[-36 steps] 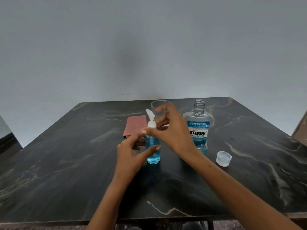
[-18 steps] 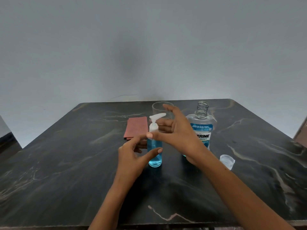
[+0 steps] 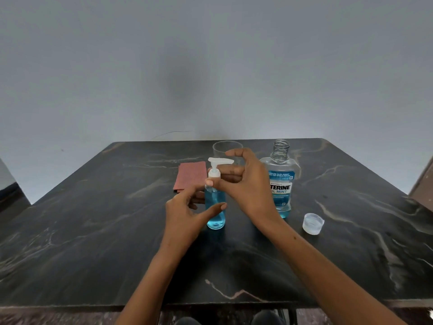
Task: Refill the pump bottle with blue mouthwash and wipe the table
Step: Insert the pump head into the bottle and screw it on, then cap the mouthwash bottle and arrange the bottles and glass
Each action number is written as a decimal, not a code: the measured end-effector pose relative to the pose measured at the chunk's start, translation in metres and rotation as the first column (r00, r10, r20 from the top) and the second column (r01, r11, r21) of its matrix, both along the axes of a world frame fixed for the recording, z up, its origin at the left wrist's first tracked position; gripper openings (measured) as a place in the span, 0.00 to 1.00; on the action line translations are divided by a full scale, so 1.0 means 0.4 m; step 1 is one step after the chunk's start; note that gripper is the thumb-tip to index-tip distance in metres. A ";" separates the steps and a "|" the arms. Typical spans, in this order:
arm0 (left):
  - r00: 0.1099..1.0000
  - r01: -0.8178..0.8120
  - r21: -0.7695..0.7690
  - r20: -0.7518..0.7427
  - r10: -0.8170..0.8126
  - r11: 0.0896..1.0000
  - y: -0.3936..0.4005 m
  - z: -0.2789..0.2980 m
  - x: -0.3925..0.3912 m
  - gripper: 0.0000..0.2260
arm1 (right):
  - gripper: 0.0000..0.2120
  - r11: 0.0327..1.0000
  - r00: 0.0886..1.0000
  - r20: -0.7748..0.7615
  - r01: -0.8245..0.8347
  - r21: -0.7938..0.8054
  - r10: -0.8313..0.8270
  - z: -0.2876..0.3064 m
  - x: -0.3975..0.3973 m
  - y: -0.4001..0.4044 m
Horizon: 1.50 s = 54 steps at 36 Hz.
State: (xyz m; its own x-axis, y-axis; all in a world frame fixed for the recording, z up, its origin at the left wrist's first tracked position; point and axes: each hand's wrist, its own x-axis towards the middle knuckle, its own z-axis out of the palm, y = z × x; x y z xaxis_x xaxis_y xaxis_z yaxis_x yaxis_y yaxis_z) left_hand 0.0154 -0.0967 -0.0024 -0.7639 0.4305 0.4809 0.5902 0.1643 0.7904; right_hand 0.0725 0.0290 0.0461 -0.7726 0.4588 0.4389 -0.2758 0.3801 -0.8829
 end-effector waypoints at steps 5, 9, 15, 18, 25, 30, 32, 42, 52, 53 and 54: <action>0.998 -0.060 -0.067 -0.002 0.060 0.996 -0.010 -0.001 0.016 0.30 | 0.33 0.997 1.000 0.020 -0.011 0.075 0.009 -0.003 0.037 -0.006; 0.978 -0.203 0.014 -0.040 0.203 0.979 -0.030 -0.020 0.059 0.26 | 0.30 0.990 0.998 0.037 0.039 0.136 -0.044 -0.008 0.097 0.011; 0.974 -0.186 0.091 -0.111 0.196 0.978 -0.011 -0.035 0.166 0.13 | 0.17 0.986 0.994 0.060 0.081 0.145 -0.091 -0.037 0.219 0.096; 0.990 -0.094 0.064 -0.101 0.101 0.993 0.030 -0.024 0.200 0.12 | 0.11 0.969 0.980 0.072 0.171 0.176 -0.186 -0.051 0.269 0.169; 1.000 0.000 -0.014 -0.014 0.000 1.000 0.146 -0.005 0.197 0.26 | 0.13 0.863 0.890 0.126 0.377 0.336 -0.438 -0.086 0.342 0.303; 0.991 0.074 -0.007 0.111 -0.073 0.997 0.212 0.004 0.157 0.35 | 0.31 0.872 0.854 0.343 0.226 0.435 -0.392 -0.116 0.344 0.322; 0.988 0.098 0.021 0.121 -0.100 0.995 0.232 0.016 0.143 0.38 | 0.35 0.861 0.834 0.396 0.169 0.479 -0.384 -0.125 0.336 0.320; 0.993 0.114 0.175 -0.023 -0.112 0.978 0.288 0.082 0.105 0.22 | 0.22 0.918 0.928 0.171 0.274 0.285 -0.330 -0.076 0.261 0.320; 0.994 0.105 0.251 -0.021 -0.103 0.962 0.302 0.092 0.102 0.18 | 0.17 0.938 0.985 -0.078 0.169 0.302 -0.153 0.108 0.207 0.334; 0.994 0.105 0.258 -0.018 -0.104 0.960 0.301 0.091 0.103 0.17 | 0.17 0.931 0.989 -0.069 0.147 0.334 -0.132 0.120 0.202 0.338; 0.994 0.110 0.257 -0.018 -0.109 0.960 0.303 0.087 0.107 0.17 | 0.17 0.923 0.992 -0.051 0.128 0.363 -0.118 0.128 0.203 0.342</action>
